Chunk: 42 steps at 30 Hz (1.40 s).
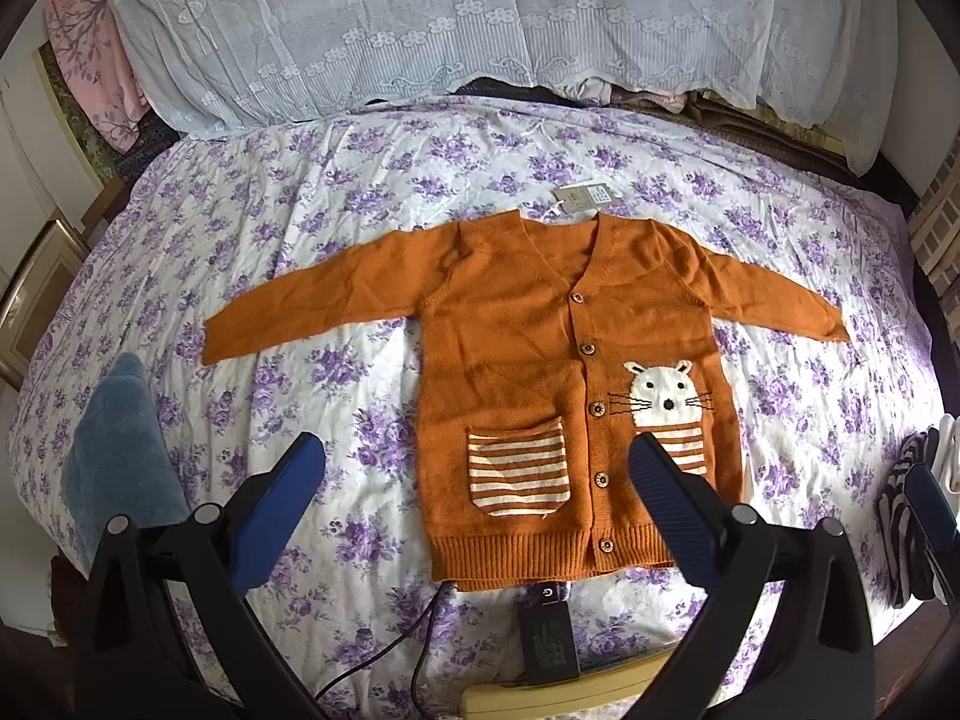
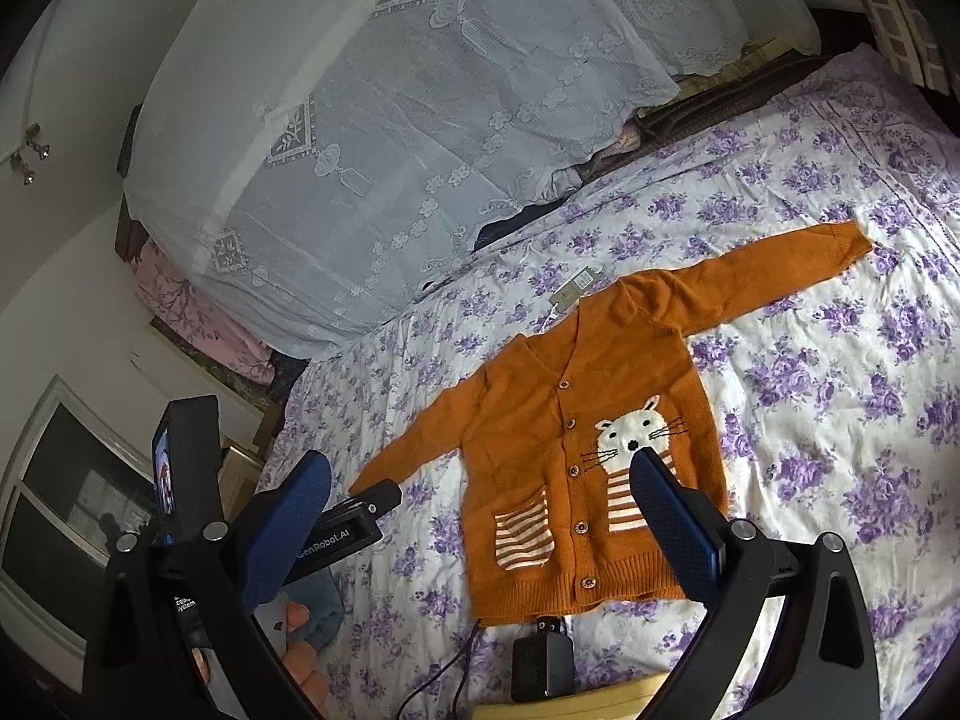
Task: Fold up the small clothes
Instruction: 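Move the right tool to the sleeve cuff and close on it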
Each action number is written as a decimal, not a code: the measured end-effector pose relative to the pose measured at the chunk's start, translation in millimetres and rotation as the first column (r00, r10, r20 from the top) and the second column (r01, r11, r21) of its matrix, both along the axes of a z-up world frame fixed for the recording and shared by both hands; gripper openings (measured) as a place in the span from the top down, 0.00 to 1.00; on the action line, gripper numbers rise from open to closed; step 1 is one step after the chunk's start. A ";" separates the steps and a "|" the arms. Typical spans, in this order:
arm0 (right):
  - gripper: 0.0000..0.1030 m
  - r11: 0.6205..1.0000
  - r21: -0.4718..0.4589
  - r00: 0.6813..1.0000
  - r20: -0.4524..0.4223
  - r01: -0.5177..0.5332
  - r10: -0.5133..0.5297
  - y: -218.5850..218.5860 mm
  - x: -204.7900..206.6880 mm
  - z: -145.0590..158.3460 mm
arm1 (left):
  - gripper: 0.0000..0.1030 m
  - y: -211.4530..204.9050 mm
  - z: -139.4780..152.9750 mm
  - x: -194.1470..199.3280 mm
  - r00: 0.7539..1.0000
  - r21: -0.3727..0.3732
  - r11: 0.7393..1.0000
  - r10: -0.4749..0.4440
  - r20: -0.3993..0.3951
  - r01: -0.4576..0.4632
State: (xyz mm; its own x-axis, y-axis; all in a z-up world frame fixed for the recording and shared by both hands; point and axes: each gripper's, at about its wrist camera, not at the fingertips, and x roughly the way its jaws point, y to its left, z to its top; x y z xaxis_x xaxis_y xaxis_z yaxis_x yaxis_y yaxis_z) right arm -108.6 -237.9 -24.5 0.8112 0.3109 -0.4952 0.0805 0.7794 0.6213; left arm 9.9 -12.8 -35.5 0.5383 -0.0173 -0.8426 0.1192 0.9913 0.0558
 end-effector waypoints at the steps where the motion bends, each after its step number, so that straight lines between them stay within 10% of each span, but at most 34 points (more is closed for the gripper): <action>1: 0.03 1.000 0.001 1.000 0.001 0.001 -0.001 -1.0 0.8 0.1 | 0.04 -2.3 -1.0 1.4 1.000 0.002 1.000 -0.005 -0.002 0.005; 9: 0.03 0.992 0.122 0.999 -0.041 0.024 -0.019 -33.1 18.3 -24.0 | 0.04 -11.3 -23.4 23.9 0.996 0.015 1.000 -0.018 -0.091 0.019; 14: 0.03 0.883 0.343 0.947 -0.145 0.320 -0.286 -124.3 33.3 -81.8 | 0.04 -6.3 -45.3 41.6 0.986 0.025 0.999 0.024 -0.163 -0.020; 19: 0.03 0.879 0.199 0.900 -0.145 0.434 -0.411 -206.7 66.0 -120.3 | 0.04 -10.1 -63.1 60.7 0.978 0.090 0.996 0.042 -0.207 -0.024; 24: 0.04 0.847 0.275 0.887 -0.229 0.454 -0.401 -273.3 102.8 -172.4 | 0.04 -17.6 -77.1 71.7 0.965 0.140 0.990 0.067 -0.255 -0.032; 29: 0.23 0.887 0.185 0.885 -0.292 0.424 -0.362 -275.7 124.5 -209.5 | 0.04 -14.9 -75.7 70.2 0.964 0.196 0.978 0.111 -0.241 -0.064; 37: 0.24 0.860 0.175 0.856 -0.307 0.480 -0.415 -291.5 132.3 -188.4 | 0.04 2.1 -74.4 77.8 0.966 0.246 0.967 0.128 -0.223 -0.071; 42: 0.23 0.851 0.000 0.816 -0.284 0.526 -0.504 -318.8 136.6 -126.4 | 0.04 20.1 -45.6 93.0 0.986 0.200 0.977 0.096 -0.133 -0.068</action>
